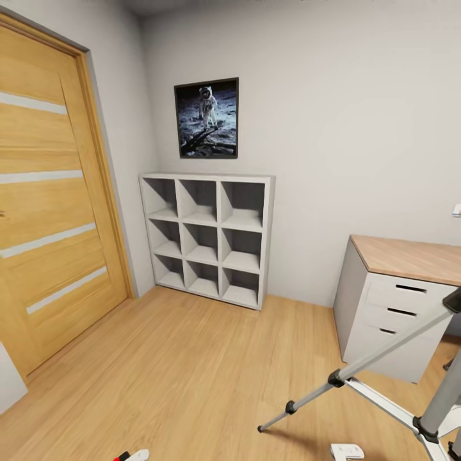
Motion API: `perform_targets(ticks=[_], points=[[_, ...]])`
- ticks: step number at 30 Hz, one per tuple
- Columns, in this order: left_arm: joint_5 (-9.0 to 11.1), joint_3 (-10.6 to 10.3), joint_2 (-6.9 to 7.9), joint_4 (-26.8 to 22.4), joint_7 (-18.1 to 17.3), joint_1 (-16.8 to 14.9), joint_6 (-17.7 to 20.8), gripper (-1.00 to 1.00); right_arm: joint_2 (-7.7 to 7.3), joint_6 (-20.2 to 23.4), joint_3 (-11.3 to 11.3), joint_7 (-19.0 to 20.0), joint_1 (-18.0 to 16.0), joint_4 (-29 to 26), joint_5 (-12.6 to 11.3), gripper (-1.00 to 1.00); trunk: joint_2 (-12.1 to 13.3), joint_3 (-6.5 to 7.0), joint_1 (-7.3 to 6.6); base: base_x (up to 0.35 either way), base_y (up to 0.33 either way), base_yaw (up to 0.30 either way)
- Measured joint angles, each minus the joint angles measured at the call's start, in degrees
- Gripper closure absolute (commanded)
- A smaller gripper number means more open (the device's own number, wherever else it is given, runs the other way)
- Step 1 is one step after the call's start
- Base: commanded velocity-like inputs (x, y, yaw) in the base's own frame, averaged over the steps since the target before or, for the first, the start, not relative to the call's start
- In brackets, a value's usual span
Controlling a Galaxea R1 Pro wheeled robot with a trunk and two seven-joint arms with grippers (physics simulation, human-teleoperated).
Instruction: Attach the digital camera to the camera tripod in the bedroom.
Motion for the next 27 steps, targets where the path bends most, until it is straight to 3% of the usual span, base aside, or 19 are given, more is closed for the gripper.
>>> perform_targets(ticks=[19, 25, 27], points=[[0.1, 0.1, 0.19, 0.5, 0.1, 0.0, 0.0, 1.0, -0.02, -4.8, 0.1, 0.0, 0.0, 0.6, -0.1, -1.0, 7.6, 3.41, -4.17, 0.0, 0.0, 0.0], [0.3, 0.1, 0.83, 3.2, 0.2, 0.0, 0.0, 1.0, -0.46, -6.8, 0.1, 0.0, 0.0, 7.4, 0.0, -1.0, 10.0, 4.49, -5.49, 0.0, 0.0, 0.0], [0.4, 0.2, 0.82, 3.8, 0.1, 0.4, 0.2, 1.0, -0.52, -9.8, 0.2, -0.1, 0.3, 13.1, 0.2, -1.0, 10.8, 4.84, -5.93, 0.0, 0.0, 0.0]])
